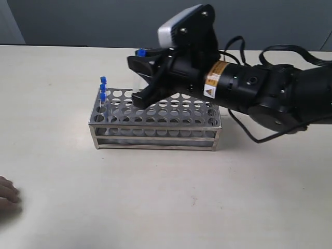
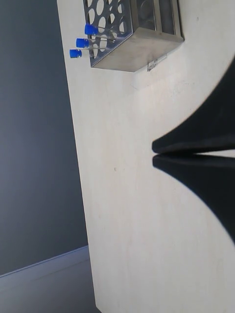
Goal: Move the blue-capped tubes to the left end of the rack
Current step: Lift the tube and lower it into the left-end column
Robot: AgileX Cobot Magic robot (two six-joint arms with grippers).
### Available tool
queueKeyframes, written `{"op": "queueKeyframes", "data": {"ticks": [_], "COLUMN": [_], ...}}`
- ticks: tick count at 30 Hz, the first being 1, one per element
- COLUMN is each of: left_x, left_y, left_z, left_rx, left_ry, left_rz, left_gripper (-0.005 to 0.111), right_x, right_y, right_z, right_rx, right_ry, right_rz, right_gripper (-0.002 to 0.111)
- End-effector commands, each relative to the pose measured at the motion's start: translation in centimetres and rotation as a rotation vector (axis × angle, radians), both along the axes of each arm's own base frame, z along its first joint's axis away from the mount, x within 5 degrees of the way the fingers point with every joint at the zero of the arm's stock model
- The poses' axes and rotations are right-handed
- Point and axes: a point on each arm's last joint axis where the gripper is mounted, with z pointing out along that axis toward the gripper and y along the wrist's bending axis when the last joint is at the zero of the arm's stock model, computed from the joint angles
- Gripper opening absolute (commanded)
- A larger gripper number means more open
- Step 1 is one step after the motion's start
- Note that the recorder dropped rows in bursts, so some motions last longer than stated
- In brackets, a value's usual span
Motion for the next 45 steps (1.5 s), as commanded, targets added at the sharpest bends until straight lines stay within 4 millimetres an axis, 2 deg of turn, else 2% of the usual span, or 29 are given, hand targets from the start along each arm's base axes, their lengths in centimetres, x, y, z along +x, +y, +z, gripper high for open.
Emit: {"op": "queueKeyframes", "data": {"ticks": [1, 5, 8, 13, 18, 26, 35, 45], "left_x": [0.0, 0.0, 0.0, 0.0, 0.0, 0.0, 0.0, 0.0], "left_y": [0.0, 0.0, 0.0, 0.0, 0.0, 0.0, 0.0, 0.0], "left_z": [0.2, 0.2, 0.2, 0.2, 0.2, 0.2, 0.2, 0.2], "left_rx": [-0.005, -0.005, -0.005, -0.005, -0.005, -0.005, -0.005, -0.005], "left_ry": [-0.010, -0.010, -0.010, -0.010, -0.010, -0.010, -0.010, -0.010], "left_rz": [-0.006, -0.006, -0.006, -0.006, -0.006, -0.006, -0.006, -0.006], "left_gripper": [0.001, 0.001, 0.001, 0.001, 0.001, 0.001, 0.001, 0.001], "right_x": [0.4, 1.0, 1.1, 1.0, 0.9, 1.5, 1.1, 1.3], "right_y": [2.8, 4.4, 5.6, 6.4, 6.5, 7.8, 8.7, 8.6], "right_z": [0.2, -0.8, -2.7, -4.2, -4.4, -3.6, -5.5, -6.8], "right_rx": [-0.003, -0.019, -0.055, -0.074, -0.062, -0.061, -0.088, -0.163], "right_ry": [-0.012, 0.001, 0.031, 0.061, 0.065, 0.031, 0.073, 0.097], "right_rz": [0.038, 0.062, 0.094, 0.115, 0.123, 0.131, 0.154, 0.136], "right_gripper": [0.000, 0.000, 0.000, 0.000, 0.000, 0.000, 0.000, 0.000]}}
